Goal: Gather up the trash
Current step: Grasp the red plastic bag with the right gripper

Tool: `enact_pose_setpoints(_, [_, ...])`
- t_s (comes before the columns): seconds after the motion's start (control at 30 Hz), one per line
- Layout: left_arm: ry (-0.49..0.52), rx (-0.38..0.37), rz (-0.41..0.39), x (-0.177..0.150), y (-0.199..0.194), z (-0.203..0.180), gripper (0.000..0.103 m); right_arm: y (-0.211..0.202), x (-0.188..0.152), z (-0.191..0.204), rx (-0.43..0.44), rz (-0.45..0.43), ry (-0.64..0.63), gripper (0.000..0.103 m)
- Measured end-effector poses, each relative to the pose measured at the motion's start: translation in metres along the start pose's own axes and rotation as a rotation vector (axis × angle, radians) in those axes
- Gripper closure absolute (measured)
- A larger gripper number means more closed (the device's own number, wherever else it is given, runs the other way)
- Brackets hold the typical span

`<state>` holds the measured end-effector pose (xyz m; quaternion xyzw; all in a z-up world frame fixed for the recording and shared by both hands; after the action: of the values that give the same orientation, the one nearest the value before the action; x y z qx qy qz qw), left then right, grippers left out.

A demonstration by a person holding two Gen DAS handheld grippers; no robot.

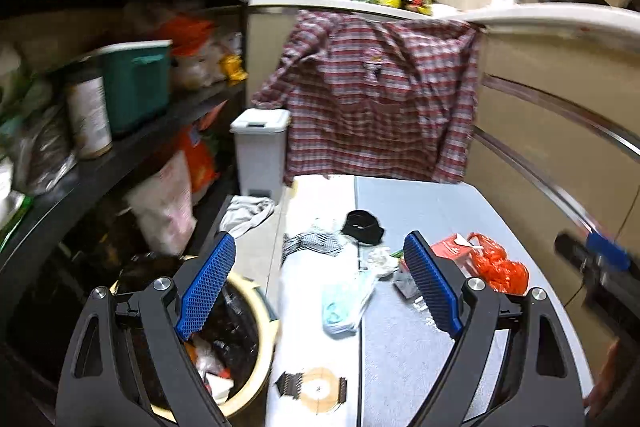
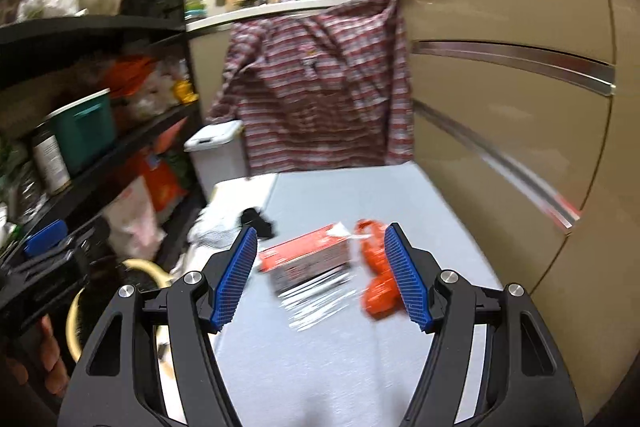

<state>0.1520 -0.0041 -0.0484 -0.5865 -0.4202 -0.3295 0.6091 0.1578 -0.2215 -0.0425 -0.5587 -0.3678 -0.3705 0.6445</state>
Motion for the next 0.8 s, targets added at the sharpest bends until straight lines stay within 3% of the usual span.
enact_pose_setpoints(0.2, [0.045, -0.051, -0.005, -0.009, 0.023, -0.029, 0.019, 0.018, -0.001, -0.061, -0.08, -0.036, 0.097, 0.037])
enact_pose_setpoints(0.37, [0.074, -0.111, 0.018, -0.02, 0.053, -0.055, 0.019, 0.045, -0.014, -0.091, -0.121, 0.005, 0.143, 0.037])
enact_pose_setpoints(0.8, [0.074, -0.21, 0.088, -0.046, 0.121, -0.086, 0.019, 0.116, -0.045, -0.085, -0.126, 0.123, 0.077, 0.037])
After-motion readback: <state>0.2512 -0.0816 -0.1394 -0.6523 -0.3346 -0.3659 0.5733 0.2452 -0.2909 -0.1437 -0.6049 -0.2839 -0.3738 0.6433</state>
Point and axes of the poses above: each gripper's, at about its wrist camera, not at the fingertips, and y roughly the way its jaws point, z to its left, x to its top, the point moved 4 cm from there along y, roughly the way its jaws point, and after that the axes turned 1 degree about x, right-handed, at the moved point
